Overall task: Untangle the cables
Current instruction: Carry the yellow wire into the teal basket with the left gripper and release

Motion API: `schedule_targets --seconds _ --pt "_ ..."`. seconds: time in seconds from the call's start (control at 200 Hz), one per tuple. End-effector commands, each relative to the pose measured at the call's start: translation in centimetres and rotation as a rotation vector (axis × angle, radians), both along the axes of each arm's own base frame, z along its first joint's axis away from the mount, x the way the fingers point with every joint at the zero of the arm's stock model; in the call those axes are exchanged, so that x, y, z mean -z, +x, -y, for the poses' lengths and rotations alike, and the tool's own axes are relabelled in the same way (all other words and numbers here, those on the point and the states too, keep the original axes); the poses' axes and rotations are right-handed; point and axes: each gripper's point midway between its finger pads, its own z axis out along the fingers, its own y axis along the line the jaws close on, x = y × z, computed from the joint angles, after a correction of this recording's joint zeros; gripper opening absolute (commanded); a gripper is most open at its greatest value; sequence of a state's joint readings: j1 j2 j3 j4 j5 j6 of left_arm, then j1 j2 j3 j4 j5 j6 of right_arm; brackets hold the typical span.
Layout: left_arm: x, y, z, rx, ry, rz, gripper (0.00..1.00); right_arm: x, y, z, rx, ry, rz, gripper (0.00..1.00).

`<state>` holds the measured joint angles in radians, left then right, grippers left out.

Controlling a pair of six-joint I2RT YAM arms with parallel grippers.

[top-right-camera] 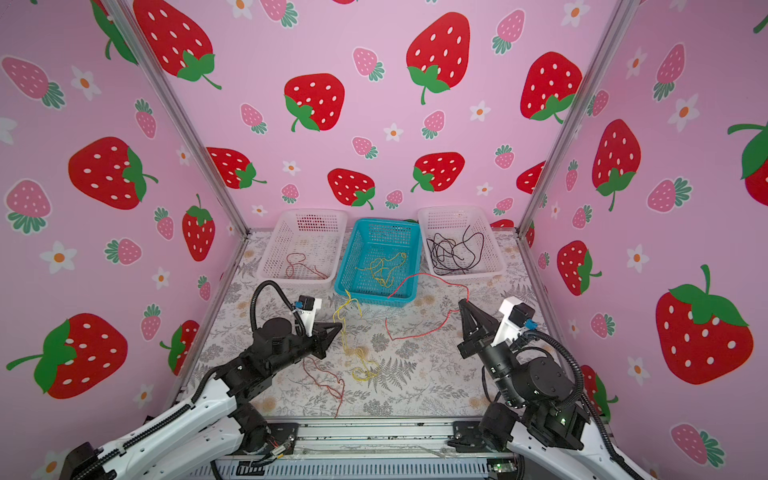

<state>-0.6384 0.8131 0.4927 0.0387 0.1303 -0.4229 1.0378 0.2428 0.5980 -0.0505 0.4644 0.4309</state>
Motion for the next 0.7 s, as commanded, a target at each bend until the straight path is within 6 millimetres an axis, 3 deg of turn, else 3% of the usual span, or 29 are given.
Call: schedule_targets --seconds 0.0,0.2,0.36,0.46,0.695 --pt "-3.1 1.6 -0.2 -0.02 0.058 0.032 0.0 2.1 0.5 0.5 0.04 -0.019 -0.052 0.0" --pt "-5.7 6.1 0.6 -0.028 0.149 0.008 0.0 2.6 0.5 0.8 0.049 -0.021 -0.06 0.0" --pt "-6.7 10.5 2.7 0.027 0.193 -0.014 0.0 2.8 0.4 0.7 0.038 -0.032 -0.063 0.0" --pt "-6.3 13.4 4.1 0.047 0.22 -0.038 0.0 2.6 0.2 0.7 0.026 -0.026 -0.057 0.0" --pt "-2.9 18.9 6.3 0.049 0.289 -0.109 0.0 2.6 -0.2 0.9 0.016 -0.043 -0.051 0.0"
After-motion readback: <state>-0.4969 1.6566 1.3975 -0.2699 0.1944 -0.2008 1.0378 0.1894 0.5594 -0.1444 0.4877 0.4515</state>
